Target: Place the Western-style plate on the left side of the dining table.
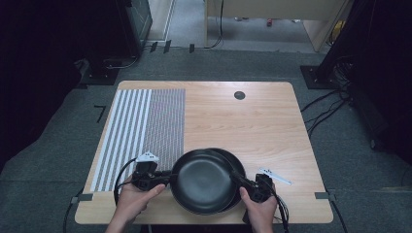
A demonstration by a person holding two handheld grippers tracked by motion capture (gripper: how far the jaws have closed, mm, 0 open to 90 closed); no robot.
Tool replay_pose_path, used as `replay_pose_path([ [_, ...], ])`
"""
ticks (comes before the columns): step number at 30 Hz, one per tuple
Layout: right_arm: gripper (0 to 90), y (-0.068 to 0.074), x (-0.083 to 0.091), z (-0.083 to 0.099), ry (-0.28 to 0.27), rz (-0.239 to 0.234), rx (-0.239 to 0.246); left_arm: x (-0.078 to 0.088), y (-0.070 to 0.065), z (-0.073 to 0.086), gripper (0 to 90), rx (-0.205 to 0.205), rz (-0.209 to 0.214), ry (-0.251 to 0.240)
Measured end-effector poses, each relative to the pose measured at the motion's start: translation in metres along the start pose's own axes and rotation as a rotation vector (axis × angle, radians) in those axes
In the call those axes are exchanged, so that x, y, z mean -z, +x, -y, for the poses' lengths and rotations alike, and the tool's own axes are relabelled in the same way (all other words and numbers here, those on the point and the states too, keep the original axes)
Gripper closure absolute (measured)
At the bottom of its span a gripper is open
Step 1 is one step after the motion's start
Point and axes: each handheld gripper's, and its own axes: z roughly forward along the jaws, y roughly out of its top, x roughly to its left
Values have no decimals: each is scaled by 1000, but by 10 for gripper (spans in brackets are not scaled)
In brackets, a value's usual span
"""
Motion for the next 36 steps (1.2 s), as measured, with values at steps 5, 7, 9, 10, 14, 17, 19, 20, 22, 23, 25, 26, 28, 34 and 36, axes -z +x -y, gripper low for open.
replay_pose_path([
  [5,830,-2,0,-1,1,-14,-18,4,1,0,671,-9,21,20],
  [7,835,-3,0,-1,5,-23,-36,5,0,0,661,-26,27,34],
  [9,836,-4,0,-1,5,-26,-38,5,0,0,653,-29,35,45],
  [10,837,-5,0,-1,7,-30,-45,5,1,0,640,-27,47,54],
  [14,838,-5,0,-1,7,-31,-47,4,1,0,644,-18,50,58],
  [17,838,-5,1,-1,5,-33,-43,3,2,0,650,-8,54,56],
  [19,843,-5,2,-2,5,-41,-57,3,3,0,658,1,57,56],
  [20,849,-5,3,-2,5,-48,-71,2,4,0,671,22,77,58],
  [22,854,-5,4,-2,-13,-53,-74,0,4,0,682,32,91,60],
  [23,856,-6,5,-3,-22,-56,-79,-2,3,0,689,38,94,61],
  [25,863,-6,8,-4,-39,-68,-89,-5,3,1,689,48,92,67],
  [26,862,-5,8,-5,-37,-59,-87,-5,3,1,689,53,95,67],
  [28,863,-5,9,-5,-40,-56,-86,-6,3,0,692,57,95,67],
  [34,864,-5,9,-5,-39,-55,-123,-6,0,0,697,65,78,62],
  [36,864,-5,9,-5,-33,-48,-130,-7,0,0,697,69,78,59],
])
